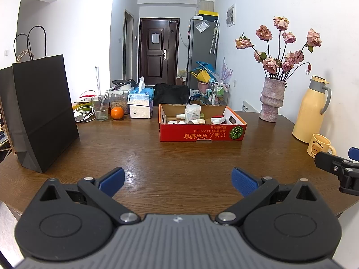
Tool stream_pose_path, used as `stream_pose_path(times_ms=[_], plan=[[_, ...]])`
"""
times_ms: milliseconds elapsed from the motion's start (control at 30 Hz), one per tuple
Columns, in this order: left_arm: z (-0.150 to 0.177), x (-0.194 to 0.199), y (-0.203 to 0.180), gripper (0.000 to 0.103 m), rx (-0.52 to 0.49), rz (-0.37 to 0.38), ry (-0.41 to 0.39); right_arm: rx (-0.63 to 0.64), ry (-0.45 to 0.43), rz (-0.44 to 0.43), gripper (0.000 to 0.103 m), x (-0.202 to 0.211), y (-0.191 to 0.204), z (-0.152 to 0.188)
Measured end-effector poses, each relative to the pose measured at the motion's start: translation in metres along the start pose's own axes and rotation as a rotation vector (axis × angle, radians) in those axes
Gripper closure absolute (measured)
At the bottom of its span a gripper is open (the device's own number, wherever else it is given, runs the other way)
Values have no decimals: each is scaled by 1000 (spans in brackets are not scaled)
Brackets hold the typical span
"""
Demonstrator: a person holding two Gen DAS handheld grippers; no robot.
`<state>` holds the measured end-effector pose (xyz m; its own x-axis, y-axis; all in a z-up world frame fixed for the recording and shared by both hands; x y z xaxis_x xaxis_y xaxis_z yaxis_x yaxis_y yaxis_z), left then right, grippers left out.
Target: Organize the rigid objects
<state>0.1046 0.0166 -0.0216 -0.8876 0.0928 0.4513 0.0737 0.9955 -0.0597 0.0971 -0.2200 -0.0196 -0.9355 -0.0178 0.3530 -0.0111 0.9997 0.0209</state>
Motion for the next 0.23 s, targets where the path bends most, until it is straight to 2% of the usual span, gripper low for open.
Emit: stream_pose_path(times_ms=[233], plan=[[0, 0, -1, 0, -1, 3, -1, 1, 1, 0, 0, 0, 0, 0]])
Point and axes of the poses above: each gripper's, at about its wrist camera, not at the fingertips, and x roughly against the way its jaws point, y to its left, z to its underside, the point moved 4 cm from there along -x, roughly the way its jaws point, and after that the axes turned 2 degrees about z, right-handed, at the moved point
